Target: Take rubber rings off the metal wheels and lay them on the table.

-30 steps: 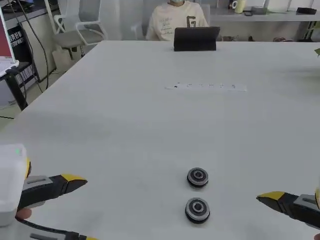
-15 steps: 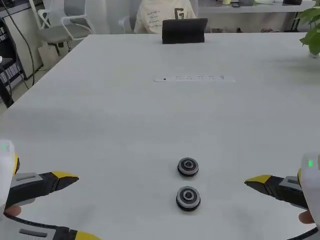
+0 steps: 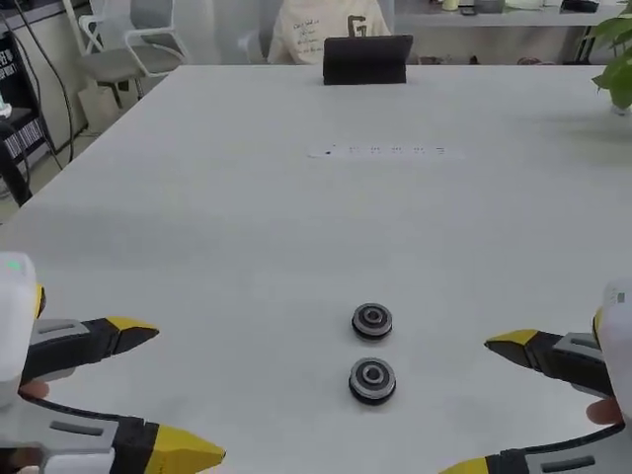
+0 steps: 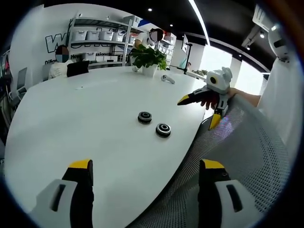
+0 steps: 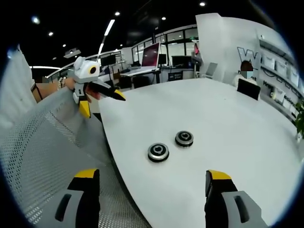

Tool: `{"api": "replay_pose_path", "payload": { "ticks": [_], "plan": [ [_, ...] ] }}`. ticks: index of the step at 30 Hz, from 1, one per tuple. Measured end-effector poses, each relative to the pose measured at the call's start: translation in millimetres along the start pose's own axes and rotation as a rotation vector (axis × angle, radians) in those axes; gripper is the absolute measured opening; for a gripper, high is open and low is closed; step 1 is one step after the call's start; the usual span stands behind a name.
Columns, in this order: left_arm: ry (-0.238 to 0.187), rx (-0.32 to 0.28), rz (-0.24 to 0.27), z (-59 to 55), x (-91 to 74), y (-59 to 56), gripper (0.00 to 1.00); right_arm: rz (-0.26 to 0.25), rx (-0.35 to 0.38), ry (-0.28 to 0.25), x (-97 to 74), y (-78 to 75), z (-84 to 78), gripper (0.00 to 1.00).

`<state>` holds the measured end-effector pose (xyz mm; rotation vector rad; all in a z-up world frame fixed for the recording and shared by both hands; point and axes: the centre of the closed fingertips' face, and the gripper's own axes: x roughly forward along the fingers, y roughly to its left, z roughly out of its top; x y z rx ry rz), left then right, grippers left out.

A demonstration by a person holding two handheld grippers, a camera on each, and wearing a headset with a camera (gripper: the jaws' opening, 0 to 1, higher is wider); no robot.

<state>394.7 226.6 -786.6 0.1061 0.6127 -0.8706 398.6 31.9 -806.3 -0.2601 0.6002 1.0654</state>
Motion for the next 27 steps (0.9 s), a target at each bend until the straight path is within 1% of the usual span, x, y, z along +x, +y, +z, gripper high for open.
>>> {"api": "replay_pose_path", "payload": {
  "ticks": [5, 10, 16, 23, 27],
  "plan": [
    [-0.016, -0.007, 0.011, 1.8, -1.8, 2.2, 0.89, -0.015, 0.013, -0.016, -1.8, -2.7, 3.0, 0.9],
    [-0.014, -0.005, 0.014, 1.8, -2.4, 2.6, 0.87, -0.017, 0.01, -0.01, -1.7, -3.2, 2.0, 0.89],
    [-0.029, -0.015, 0.023, 3.7, -3.5, 4.6, 0.85, -0.021, 0.015, -0.013, -1.7, -5.1, 2.2, 0.87],
    [-0.023, -0.008, 0.017, 4.1, -2.4, 4.2, 0.83, -0.028, 0.029, -0.022, -2.2, -8.2, 3.4, 0.85],
    [-0.003, 0.0, 0.002, 1.6, -0.4, 2.6, 0.82, -0.032, 0.042, -0.032, -3.1, -9.9, 4.3, 0.83]
  ]
}}
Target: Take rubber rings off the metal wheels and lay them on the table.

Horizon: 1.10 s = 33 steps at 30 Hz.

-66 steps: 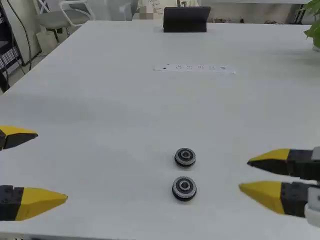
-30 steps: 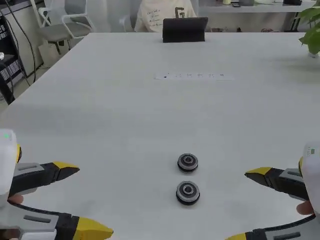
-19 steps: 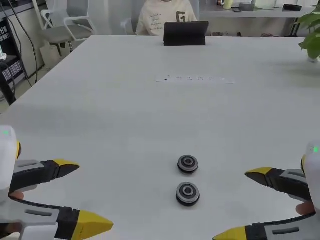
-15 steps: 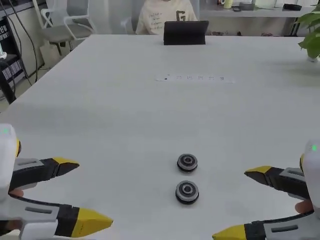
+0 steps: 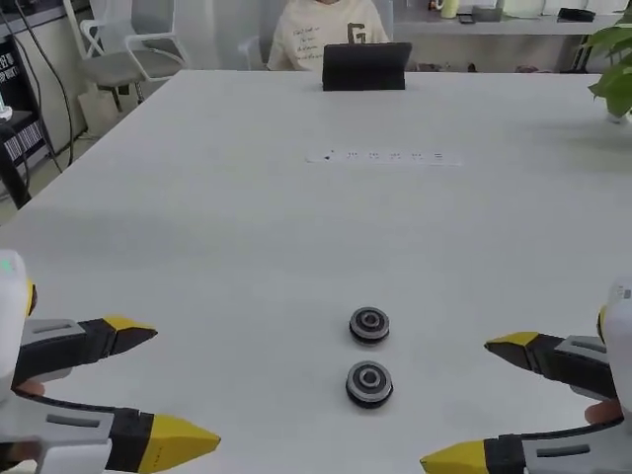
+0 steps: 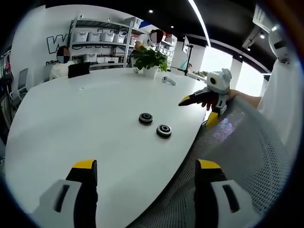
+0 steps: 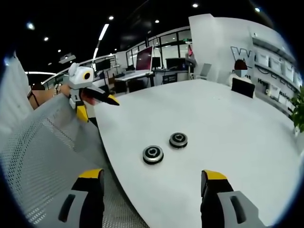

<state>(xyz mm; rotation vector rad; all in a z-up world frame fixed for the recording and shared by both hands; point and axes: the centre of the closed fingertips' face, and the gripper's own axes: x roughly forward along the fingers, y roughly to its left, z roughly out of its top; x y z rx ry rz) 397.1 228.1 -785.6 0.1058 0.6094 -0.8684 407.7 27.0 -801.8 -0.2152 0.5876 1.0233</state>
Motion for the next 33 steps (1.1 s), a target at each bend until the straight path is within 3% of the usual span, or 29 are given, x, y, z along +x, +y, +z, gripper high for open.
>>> {"api": "replay_pose_path", "payload": {
  "ticks": [3, 7, 13, 16, 18, 23, 33],
  "plan": [
    [0.04, 0.057, -0.022, -3.7, 2.5, -4.6, 0.81, 0.003, 0.0, 0.003, 0.0, 0.5, -0.6, 0.82],
    [0.012, 0.067, -0.072, 2.7, 3.7, -14.6, 0.8, 0.004, -0.001, 0.0, 0.2, 0.1, -0.1, 0.79],
    [0.037, 0.124, -0.074, 5.4, 2.4, -15.9, 0.77, 0.003, 0.003, -0.015, -2.0, -1.0, 4.1, 0.76],
    [0.03, 0.132, -0.096, 11.4, 0.9, -20.3, 0.77, 0.003, -0.009, -0.011, -2.9, -1.3, 4.9, 0.75],
    [0.026, 0.142, -0.12, 17.5, -0.1, -24.7, 0.77, 0.012, -0.017, -0.003, -3.5, 0.0, 4.9, 0.73],
    [0.021, 0.197, -0.125, 35.2, -1.1, -25.7, 0.78, 0.011, -0.048, -0.002, -8.1, -1.8, 12.7, 0.71],
    [-0.048, 0.288, -0.137, 83.9, 12.2, -30.5, 0.78, 0.011, -0.11, -0.033, -13.0, -10.3, 51.5, 0.66]
  ]
}}
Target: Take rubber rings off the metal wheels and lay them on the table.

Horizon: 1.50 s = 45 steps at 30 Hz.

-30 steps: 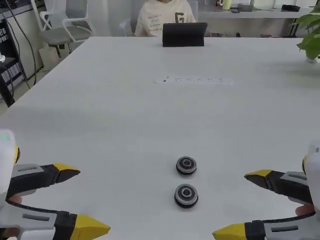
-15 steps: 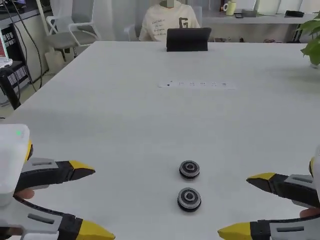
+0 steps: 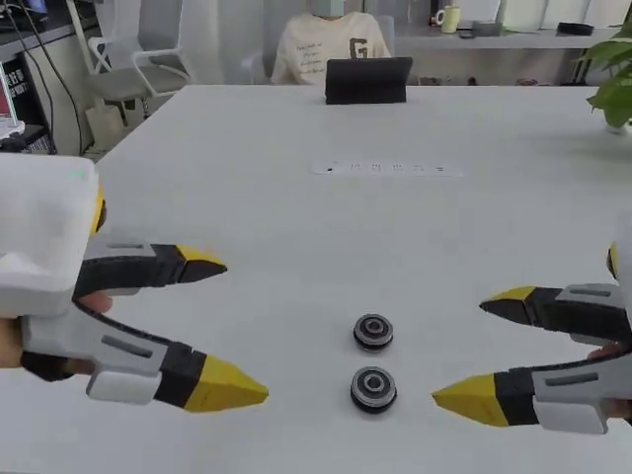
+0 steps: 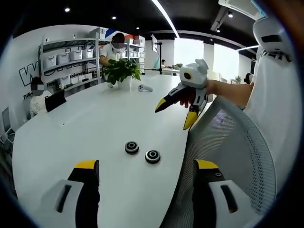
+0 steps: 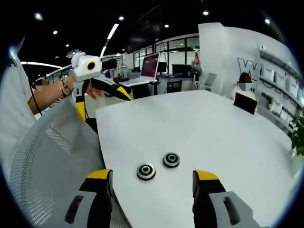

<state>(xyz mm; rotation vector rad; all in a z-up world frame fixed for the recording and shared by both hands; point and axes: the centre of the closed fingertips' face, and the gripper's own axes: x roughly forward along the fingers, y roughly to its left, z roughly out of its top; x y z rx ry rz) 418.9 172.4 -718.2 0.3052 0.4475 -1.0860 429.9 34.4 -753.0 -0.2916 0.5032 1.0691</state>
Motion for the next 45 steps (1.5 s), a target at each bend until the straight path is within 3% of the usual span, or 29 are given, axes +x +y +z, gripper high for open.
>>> {"api": "replay_pose_path", "payload": {
  "ticks": [3, 8, 11, 15, 19, 23, 25, 28, 33, 38, 40, 42, 45],
  "plan": [
    [-0.008, 0.033, -0.011, 11.1, 6.3, 0.9, 0.78, 0.034, -0.043, 0.009, 2.6, 4.0, 8.2, 0.6],
    [-0.029, 0.076, -0.01, 29.9, 17.0, 9.1, 0.78, 0.046, -0.091, 0.026, 10.4, 0.2, 21.9, 0.53],
    [-0.042, 0.095, -0.014, 37.7, 28.0, 12.4, 0.78, 0.06, -0.11, 0.003, 16.6, 0.6, 39.1, 0.48],
    [-0.011, 0.147, -0.014, 38.9, 44.4, 16.5, 0.74, 0.092, -0.135, -0.044, 26.2, 4.2, 63.1, 0.44],
    [-0.034, 0.148, -0.028, 42.0, 57.2, 17.6, 0.73, 0.118, -0.134, -0.052, 35.5, 3.9, 66.8, 0.4],
    [-0.072, 0.131, -0.04, 43.7, 69.5, 18.5, 0.68, 0.131, -0.129, -0.043, 46.2, 0.2, 56.5, 0.38],
    [-0.093, 0.12, -0.04, 42.0, 77.1, 20.1, 0.66, 0.127, -0.14, -0.018, 54.8, -3.9, 43.7, 0.37],
    [-0.121, 0.085, -0.022, 34.7, 87.3, 24.8, 0.61, 0.145, -0.149, 0.036, 65.2, -4.7, 17.6, 0.37],
    [-0.142, 0.084, -0.011, 20.2, 96.6, 22.5, 0.55, 0.195, -0.08, 0.065, 72.7, -1.7, -10.3, 0.36],
    [-0.155, 0.059, -0.021, 10.8, 100.6, 19.7, 0.48, 0.197, -0.025, 0.053, 77.4, -3.2, -21.3, 0.36],
    [-0.192, -0.001, 0.001, 11.7, 101.2, 21.1, 0.45, 0.193, -0.026, 0.057, 78.4, -4.7, -27.4, 0.35],
    [-0.173, 0.004, -0.013, 6.6, 102.4, 16.8, 0.44, 0.166, -0.028, 0.095, 79.0, -9.6, -39.7, 0.34],
    [-0.141, 0.046, -0.037, -1.5, 107.2, 7.1, 0.41, 0.185, -0.001, 0.088, 80.1, -5.7, -43.6, 0.34]
  ]
}}
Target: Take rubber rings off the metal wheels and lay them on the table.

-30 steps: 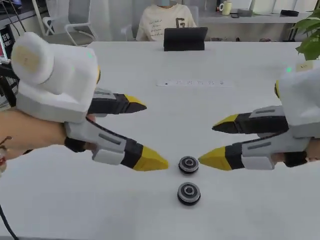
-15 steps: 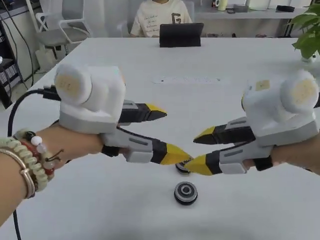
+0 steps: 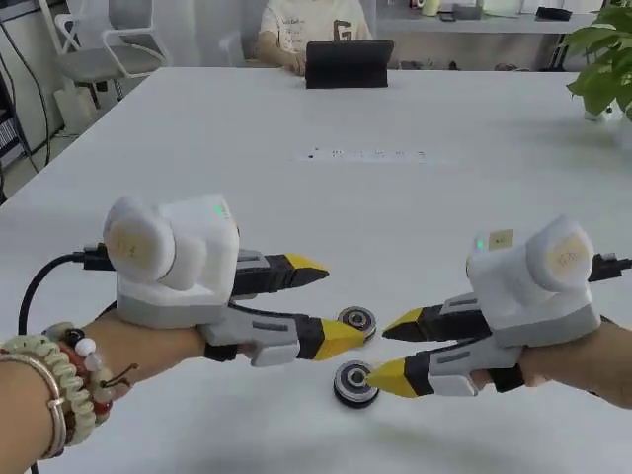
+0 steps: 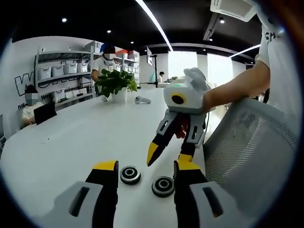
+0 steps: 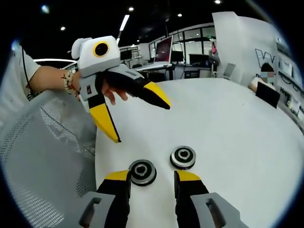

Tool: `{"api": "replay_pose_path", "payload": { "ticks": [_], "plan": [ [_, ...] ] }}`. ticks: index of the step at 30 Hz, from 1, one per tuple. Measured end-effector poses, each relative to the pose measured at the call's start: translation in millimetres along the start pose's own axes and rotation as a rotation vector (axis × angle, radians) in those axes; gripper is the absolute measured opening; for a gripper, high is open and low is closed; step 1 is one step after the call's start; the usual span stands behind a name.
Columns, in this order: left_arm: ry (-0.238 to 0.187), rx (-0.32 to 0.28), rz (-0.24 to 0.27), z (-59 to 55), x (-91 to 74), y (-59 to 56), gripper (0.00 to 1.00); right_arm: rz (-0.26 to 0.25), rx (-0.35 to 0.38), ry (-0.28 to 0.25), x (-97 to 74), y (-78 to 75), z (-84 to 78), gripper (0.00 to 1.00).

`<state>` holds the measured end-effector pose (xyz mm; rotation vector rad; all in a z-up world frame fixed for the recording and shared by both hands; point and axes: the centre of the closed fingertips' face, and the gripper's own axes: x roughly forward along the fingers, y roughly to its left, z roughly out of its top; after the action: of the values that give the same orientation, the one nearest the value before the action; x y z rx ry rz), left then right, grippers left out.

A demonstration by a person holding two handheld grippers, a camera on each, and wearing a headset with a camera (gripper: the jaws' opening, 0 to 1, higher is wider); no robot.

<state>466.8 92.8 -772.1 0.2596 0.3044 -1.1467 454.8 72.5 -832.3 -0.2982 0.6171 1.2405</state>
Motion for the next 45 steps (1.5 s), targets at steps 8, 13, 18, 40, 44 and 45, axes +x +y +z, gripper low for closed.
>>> {"api": "replay_pose_path", "payload": {
  "ticks": [8, 13, 18, 40, 44, 45],
  "plan": [
    [0.1, 0.007, -0.067, -37.2, 14.7, -14.7, 0.29, 0.008, -0.002, 0.039, 5.2, 2.8, -12.7, 0.29],
    [0.106, 0.003, -0.068, -42.7, 20.3, -20.0, 0.21, 0.018, -0.001, 0.027, 7.1, 5.8, -11.3, 0.28],
    [0.118, 0.016, -0.079, -46.2, 26.8, -26.2, 0.16, 0.031, -0.014, 0.024, 8.4, 10.0, -10.7, 0.26],
    [0.154, 0.017, -0.101, -56.9, 28.6, -28.9, 0.08, 0.055, 0.003, 0.049, 13.2, 14.6, -16.8, 0.24],
    [0.154, 0.027, -0.101, -57.0, 29.1, -28.9, 0.08, 0.054, 0.0, 0.05, 14.0, 14.8, -17.5, 0.24],
    [0.153, 0.03, -0.1, -56.9, 29.5, -28.6, 0.08, 0.053, -0.005, 0.052, 14.0, 14.7, -17.6, 0.24]
  ]
}}
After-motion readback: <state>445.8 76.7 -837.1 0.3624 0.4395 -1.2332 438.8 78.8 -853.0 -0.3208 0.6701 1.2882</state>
